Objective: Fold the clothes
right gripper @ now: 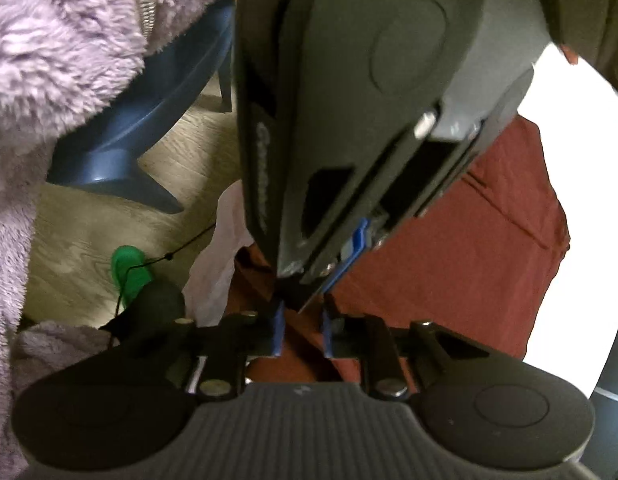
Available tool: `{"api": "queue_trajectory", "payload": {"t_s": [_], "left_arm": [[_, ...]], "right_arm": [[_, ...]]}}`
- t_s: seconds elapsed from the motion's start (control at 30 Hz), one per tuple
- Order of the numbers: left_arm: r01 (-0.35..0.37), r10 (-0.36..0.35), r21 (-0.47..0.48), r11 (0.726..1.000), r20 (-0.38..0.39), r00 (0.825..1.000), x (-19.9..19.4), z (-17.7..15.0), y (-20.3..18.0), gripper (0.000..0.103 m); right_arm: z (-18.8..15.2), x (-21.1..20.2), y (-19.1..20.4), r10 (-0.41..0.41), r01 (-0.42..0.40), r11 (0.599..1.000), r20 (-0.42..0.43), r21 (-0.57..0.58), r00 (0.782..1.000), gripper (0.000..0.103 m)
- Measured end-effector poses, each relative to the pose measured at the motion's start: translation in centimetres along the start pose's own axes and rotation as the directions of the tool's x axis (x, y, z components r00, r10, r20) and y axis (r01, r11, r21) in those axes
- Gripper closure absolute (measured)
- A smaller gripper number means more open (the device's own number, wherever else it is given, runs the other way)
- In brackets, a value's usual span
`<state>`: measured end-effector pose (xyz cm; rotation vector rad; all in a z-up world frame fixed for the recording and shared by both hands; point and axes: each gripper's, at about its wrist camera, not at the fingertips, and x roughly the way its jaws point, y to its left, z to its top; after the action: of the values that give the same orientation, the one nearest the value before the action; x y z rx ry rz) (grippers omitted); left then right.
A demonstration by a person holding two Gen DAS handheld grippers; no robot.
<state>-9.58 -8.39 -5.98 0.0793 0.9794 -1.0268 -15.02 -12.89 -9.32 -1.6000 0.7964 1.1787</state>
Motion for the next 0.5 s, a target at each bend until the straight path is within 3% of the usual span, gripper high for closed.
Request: {"api": "queue_trajectory", "payload": {"t_s": [0.07, 0.13, 0.2, 0.23, 0.33, 0.5], "left_arm": [[0.010, -0.010, -0.011, 1.000, 0.032, 0.999, -1.1, -0.1, 0.4, 0.094], [-0.002, 0.002, -0.009, 1.000, 0.063, 0.998, -2.5, -0.2, 0.8, 0.081], [-0.022, 0.022, -0.007, 1.000, 0.093, 0.995, -3.7, -0.6, 1.1, 0.059], [-0.034, 0.033, 0.002, 0.999, 0.107, 0.994, -4.2, -0.8, 1.0, 0.055], [-0.044, 0.039, 0.044, 0.998, 0.121, 0.992, -4.9, -1.3, 0.4, 0.052], [-0.089, 0.069, 0.171, 0.981, 0.120, 0.990, -4.2, -1.8, -1.9, 0.047]], "right_arm": [[-0.2, -0.6, -0.2, 0.001, -0.002, 0.998, 0.008, 0.068, 1.000, 0.095], [-0.7, -1.3, -0.8, -0.004, 0.001, 0.989, 0.019, 0.148, 1.000, 0.097], [-1.4, -2.1, -1.2, -0.014, 0.005, 0.975, 0.038, 0.223, 0.999, 0.097], [-1.9, -2.6, -1.2, -0.024, 0.009, 0.964, 0.050, 0.266, 0.998, 0.097], [-3.7, -3.8, -1.7, -0.053, 0.008, 0.899, 0.092, 0.437, 0.994, 0.097], [-6.9, -5.5, -3.5, -0.106, -0.030, 0.740, 0.160, 0.672, 0.981, 0.097]]}}
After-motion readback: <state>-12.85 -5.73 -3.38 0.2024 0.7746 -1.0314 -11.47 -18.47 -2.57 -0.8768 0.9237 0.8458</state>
